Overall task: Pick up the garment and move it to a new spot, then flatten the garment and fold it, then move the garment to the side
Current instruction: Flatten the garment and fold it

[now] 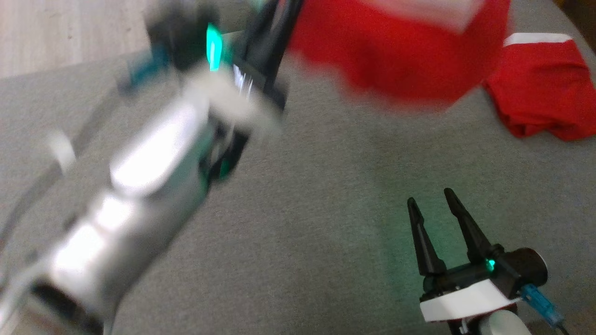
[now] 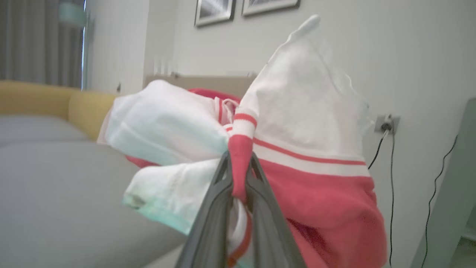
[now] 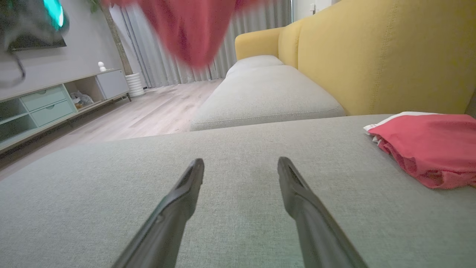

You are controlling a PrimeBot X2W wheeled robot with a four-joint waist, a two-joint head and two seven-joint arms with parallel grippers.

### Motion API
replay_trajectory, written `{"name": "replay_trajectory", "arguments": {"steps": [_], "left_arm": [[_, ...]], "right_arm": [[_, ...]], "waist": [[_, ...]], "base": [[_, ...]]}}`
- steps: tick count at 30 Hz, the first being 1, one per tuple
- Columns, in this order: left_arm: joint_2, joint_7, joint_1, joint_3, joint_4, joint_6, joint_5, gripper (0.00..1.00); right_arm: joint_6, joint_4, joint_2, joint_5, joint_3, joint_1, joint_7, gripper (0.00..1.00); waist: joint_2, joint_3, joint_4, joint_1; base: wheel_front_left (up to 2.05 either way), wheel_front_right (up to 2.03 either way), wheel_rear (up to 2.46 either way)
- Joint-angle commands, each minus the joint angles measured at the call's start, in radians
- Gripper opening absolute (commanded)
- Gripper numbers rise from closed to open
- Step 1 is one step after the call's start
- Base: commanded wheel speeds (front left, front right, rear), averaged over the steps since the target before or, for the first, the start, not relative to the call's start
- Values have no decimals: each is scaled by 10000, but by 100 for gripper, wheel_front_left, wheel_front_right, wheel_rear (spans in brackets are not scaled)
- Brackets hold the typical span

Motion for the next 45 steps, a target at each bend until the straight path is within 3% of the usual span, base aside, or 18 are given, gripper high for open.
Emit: {"name": "replay_trajectory", "arguments": {"steps": [1,5,11,13,32,39,45], "left_arm": [[424,-36,540,98,-76,16,94,0],[507,-36,3426,-346,770,16,1145,0],[-62,-37,5039,238,1516,16,2274,0],[-155,-37,5237,520,1412,16,2500,100],[-149,330,4553,336,1324,68,3292,100],[-73,435,4603,-299,488,710,4250,100],[288,1058,4764,-1130,-290,1861,5602,100]], "right_arm": [[65,-341,-145,27,189,-130,-36,100],[65,-445,-218,-26,25,-325,-36,100],[65,-455,-330,-62,-119,-505,-36,100],[65,-418,-334,-77,-133,-499,-36,100],[65,-332,-234,-10,-34,-467,-36,100],[65,-308,-227,-16,-59,-416,-36,100],[65,-327,-234,-23,-61,-419,-36,100]], "waist": [[0,96,217,0],[0,487,703,0],[0,657,1163,0],[0,637,1275,0],[0,619,1092,0],[0,597,1068,0],[0,595,996,0]], "base": [[0,0,0],[0,0,0],[0,0,0],[0,0,0],[0,0,0],[0,0,0],[0,0,0]]}}
